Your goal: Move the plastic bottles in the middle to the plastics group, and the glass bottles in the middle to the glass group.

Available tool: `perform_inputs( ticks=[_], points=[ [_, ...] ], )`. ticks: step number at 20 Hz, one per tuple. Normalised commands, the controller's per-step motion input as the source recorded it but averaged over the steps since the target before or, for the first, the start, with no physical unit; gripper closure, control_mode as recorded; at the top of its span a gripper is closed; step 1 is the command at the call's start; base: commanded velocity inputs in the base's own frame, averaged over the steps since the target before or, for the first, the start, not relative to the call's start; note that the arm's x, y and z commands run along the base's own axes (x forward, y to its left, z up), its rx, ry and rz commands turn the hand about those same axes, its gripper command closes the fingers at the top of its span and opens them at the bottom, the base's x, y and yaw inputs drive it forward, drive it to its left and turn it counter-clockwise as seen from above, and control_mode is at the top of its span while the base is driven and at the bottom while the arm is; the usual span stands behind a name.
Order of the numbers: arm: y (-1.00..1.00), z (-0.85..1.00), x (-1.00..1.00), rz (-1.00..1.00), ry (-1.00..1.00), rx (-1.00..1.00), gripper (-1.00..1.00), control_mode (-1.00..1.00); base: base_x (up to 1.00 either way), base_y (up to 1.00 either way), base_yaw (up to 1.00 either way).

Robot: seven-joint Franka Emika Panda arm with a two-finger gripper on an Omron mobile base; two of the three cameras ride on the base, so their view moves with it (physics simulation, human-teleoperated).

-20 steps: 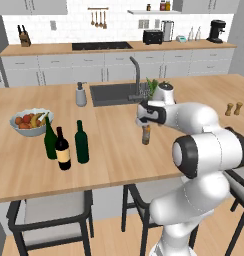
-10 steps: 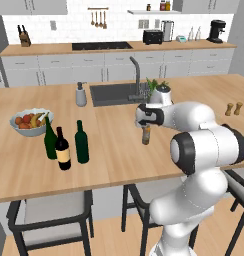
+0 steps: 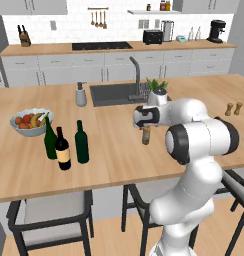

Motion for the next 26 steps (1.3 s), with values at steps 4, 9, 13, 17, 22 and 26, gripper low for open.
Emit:
perform_inputs(
  ticks=[4,9,13,17,22,26],
  points=[
    [-0.01,-0.16,0.24,0.0,0.0,0.0,-1.0,-1.0,0.0,0.0,0.0],
    [0.0,-0.12,0.18,0.0,0.0,0.0,-1.0,-1.0,0.0,0.0,0.0],
    [-0.02,-0.08,0.21,0.0,0.0,0.0,-1.0,-1.0,0.0,0.0,0.0],
    [-0.04,-0.05,0.04,0.0,0.0,0.0,-1.0,-1.0,0.0,0.0,0.0],
    [0.0,-0.13,0.0,0.0,0.0,0.0,-1.0,-1.0,0.0,0.0,0.0],
    [0.0,-0.12,0.03,0.0,-0.02,0.0,-1.0,-1.0,0.0,0.0,0.0]
  ],
)
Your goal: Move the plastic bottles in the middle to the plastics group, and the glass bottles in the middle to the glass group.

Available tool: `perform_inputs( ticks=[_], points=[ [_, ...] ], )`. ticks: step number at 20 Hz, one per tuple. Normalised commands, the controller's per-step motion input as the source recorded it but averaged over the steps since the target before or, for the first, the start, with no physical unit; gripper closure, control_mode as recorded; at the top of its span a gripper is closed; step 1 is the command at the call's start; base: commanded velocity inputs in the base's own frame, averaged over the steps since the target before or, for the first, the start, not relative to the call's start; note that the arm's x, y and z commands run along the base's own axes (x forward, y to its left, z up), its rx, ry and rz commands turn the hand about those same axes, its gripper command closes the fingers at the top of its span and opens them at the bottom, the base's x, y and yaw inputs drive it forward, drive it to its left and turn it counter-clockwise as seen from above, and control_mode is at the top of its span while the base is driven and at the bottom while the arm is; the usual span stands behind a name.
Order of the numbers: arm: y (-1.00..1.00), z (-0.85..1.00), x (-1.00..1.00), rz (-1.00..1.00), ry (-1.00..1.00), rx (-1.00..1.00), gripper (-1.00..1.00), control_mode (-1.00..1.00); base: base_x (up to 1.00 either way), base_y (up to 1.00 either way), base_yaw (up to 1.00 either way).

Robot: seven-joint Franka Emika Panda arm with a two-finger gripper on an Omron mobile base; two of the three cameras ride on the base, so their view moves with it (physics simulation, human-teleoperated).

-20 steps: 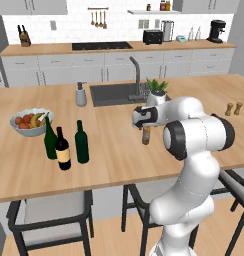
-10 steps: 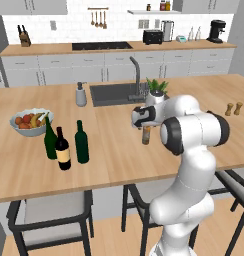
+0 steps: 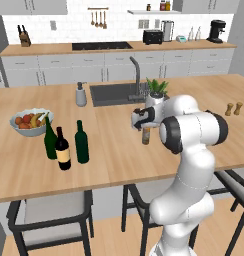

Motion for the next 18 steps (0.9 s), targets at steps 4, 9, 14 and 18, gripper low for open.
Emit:
perform_inputs(
  ticks=[4,9,14,18],
  points=[
    [0.0,-0.01,0.01,0.0,-0.02,0.0,-1.0,-1.0,0.0,0.0,0.0],
    [0.0,0.0,0.0,0.0,-0.09,0.0,-1.0,-1.0,0.0,0.0,0.0],
    [0.0,0.0,0.04,0.0,-0.04,0.0,-1.0,-1.0,0.0,0.0,0.0],
    [0.0,0.0,0.01,0.0,0.0,0.0,-1.0,-1.0,0.0,0.0,0.0]
  ],
)
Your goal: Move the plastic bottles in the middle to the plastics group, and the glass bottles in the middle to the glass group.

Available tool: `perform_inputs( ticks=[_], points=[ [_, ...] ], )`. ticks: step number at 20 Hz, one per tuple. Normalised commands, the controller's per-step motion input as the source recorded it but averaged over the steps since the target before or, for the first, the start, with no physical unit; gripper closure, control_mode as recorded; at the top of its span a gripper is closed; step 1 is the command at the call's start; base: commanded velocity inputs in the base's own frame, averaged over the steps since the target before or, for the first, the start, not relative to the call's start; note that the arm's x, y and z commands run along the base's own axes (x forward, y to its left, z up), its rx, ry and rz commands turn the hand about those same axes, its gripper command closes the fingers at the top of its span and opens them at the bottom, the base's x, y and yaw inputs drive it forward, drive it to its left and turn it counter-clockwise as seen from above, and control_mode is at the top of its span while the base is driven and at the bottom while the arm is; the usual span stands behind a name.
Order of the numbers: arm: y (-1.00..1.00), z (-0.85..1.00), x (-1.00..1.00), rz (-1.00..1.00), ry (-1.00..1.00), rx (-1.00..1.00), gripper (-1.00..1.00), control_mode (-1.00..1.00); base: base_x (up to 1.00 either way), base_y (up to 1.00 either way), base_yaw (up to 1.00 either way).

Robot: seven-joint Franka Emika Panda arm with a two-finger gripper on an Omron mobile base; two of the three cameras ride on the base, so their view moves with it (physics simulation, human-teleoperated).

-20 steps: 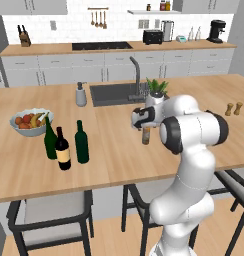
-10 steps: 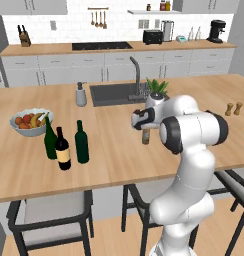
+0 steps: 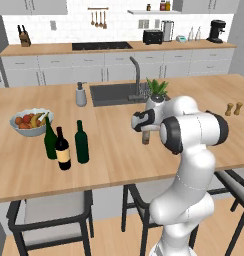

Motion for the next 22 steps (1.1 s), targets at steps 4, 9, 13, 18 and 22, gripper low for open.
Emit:
perform_inputs(
  ticks=[4,9,13,18,22],
  points=[
    [0.0,-0.01,0.13,0.0,0.0,0.0,-1.0,-1.0,0.0,0.0,0.0],
    [0.0,0.0,0.05,0.0,0.0,0.0,-1.0,-1.0,0.0,0.0,0.0],
    [0.0,0.0,0.0,0.0,0.0,0.0,1.0,-1.0,0.0,0.0,0.0],
    [0.0,0.0,0.0,0.0,0.0,0.0,1.0,-1.0,0.0,0.0,0.0],
    [0.0,0.0,0.0,0.0,-0.01,0.0,1.0,-1.0,0.0,0.0,0.0]
  ],
)
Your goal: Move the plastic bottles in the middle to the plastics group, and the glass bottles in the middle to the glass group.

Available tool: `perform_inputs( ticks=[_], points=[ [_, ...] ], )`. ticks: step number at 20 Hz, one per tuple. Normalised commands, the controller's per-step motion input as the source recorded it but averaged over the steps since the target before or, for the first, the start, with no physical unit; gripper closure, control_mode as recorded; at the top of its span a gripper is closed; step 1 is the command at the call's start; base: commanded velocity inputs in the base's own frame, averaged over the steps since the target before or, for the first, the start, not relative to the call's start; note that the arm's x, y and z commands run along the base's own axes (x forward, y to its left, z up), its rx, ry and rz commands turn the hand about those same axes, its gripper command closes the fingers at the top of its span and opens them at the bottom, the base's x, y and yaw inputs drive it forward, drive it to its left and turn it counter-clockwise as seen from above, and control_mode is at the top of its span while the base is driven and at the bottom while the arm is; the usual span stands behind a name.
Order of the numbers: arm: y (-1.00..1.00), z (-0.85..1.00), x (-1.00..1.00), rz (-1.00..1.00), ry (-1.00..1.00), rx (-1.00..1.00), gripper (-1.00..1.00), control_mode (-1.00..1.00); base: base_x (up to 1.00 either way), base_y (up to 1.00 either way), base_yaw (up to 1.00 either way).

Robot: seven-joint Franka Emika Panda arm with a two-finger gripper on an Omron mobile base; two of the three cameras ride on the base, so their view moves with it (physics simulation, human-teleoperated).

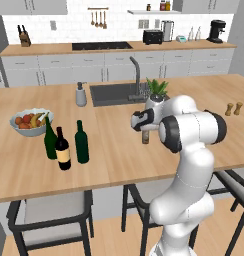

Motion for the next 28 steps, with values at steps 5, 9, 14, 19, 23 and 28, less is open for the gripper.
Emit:
perform_inputs(
  ticks=[5,9,14,19,23,28],
  points=[
    [0.01,0.16,-0.33,0.01,-0.07,0.01,1.0,-1.0,0.0,0.0,0.0],
    [0.65,0.54,-0.68,0.18,-0.12,0.0,1.0,-1.0,0.0,0.0,0.0],
    [0.88,0.63,-0.33,0.34,-0.08,0.01,1.0,-1.0,0.0,0.0,0.0],
    [0.53,0.16,-0.05,0.4,0.0,0.04,1.0,-1.0,0.0,0.0,0.0],
    [0.49,0.0,0.0,0.41,0.12,0.01,1.0,-1.0,0.0,0.0,0.0],
    [0.6,0.0,0.0,0.42,0.03,0.0,1.0,-1.0,0.0,0.0,0.0]
  ],
)
